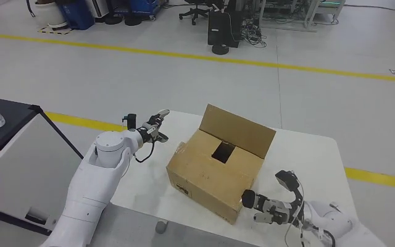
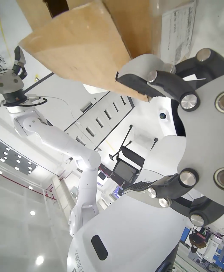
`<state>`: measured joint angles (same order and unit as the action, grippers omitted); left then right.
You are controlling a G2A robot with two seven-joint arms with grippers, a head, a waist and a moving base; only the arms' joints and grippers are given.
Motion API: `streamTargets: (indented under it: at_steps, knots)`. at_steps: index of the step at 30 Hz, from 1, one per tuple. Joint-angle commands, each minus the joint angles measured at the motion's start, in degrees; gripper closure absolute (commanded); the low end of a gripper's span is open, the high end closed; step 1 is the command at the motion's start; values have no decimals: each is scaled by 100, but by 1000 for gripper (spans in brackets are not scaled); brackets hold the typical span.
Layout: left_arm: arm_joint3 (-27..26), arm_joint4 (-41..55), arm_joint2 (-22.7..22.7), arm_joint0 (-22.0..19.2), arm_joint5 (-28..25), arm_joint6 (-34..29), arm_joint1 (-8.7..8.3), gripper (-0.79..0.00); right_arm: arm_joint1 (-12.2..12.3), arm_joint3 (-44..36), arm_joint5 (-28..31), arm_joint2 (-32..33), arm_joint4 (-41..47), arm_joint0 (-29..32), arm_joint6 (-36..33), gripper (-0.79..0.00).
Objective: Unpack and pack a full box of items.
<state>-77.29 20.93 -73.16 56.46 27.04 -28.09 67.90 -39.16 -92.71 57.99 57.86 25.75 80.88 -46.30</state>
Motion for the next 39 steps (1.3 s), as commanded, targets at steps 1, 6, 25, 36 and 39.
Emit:
streamTargets:
  at_steps: [1, 6, 25, 36, 39]
  knots:
    - [-1, 0, 0, 0, -1, 0, 0, -785, 100, -247, -118, -201, 216, 68, -119, -785]
    - [-1, 0, 0, 0, -1, 0, 0, -785, 371, -728, -532, -566, 591, 21, -534, -785]
    - [-1, 0, 0, 0, -1, 0, 0, -785, 21, 106, 1, -1383, -1854, -770, 978, -785]
    - [-1, 0, 0, 0, -1, 0, 0, -785, -123, 462, -102, -903, -2804, -718, 2228, -785]
    - [-1, 0, 0, 0, -1, 0, 0, -785, -105, 590, -88, -722, -2847, -676, 2356, -785]
